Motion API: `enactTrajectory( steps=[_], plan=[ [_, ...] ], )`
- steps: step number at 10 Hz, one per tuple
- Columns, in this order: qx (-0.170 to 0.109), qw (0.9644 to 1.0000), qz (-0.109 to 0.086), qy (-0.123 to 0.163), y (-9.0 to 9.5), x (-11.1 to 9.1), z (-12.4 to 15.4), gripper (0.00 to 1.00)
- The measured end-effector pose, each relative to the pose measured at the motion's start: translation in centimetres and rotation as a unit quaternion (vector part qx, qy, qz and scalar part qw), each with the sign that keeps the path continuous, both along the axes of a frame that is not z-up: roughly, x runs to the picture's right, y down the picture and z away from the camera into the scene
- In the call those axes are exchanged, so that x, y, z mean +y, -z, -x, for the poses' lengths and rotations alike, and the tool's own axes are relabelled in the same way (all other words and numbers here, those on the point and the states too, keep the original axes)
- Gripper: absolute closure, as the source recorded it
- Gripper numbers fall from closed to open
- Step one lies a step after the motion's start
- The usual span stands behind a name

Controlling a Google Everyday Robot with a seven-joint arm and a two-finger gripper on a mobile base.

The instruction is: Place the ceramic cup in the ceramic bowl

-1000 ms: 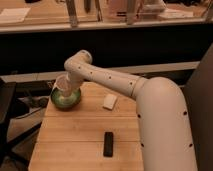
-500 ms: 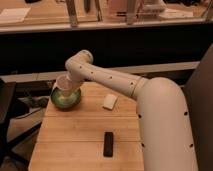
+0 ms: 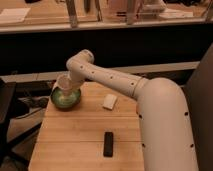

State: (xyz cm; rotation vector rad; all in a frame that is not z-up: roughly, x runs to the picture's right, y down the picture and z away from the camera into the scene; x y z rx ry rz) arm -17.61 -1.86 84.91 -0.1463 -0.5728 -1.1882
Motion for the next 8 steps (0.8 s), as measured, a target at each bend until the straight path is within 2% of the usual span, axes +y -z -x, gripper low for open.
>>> enactTrajectory(
  steps=[8],
  plan=[
    [-0.005, 1.0000, -0.004, -0.004, -0.42, -0.35, -0.07, 1.00]
  ],
)
